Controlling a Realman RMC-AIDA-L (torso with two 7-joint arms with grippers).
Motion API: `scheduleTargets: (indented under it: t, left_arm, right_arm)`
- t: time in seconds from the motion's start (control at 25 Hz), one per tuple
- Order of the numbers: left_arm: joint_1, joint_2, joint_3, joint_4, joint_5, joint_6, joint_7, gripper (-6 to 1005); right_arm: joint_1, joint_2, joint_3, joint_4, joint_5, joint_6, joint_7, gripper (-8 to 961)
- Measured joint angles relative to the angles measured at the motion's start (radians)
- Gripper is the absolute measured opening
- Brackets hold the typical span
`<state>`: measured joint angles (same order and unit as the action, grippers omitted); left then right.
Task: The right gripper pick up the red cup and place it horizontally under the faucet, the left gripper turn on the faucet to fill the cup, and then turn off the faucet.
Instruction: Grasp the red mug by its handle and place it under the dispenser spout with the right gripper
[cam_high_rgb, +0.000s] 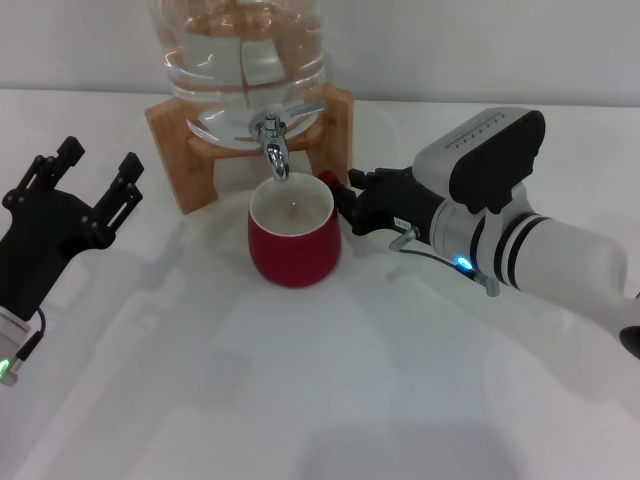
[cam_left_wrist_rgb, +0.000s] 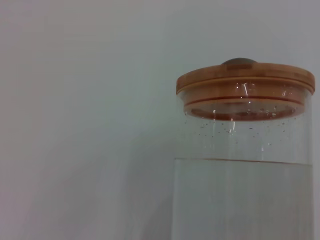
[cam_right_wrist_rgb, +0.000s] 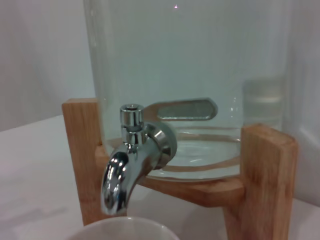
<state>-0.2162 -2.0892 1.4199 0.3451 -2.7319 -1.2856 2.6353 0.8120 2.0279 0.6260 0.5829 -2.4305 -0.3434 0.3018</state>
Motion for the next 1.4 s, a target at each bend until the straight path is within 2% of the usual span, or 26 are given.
scheduleTargets:
  t: [1.4]
  left_arm:
    - [-0.005, 0.0, 0.0, 0.0, -0.003, 0.004, 0.0, 757]
  right_arm:
    - [-0.024, 0.0, 0.007, -0.006, -0.009, -0.013, -0.006, 267]
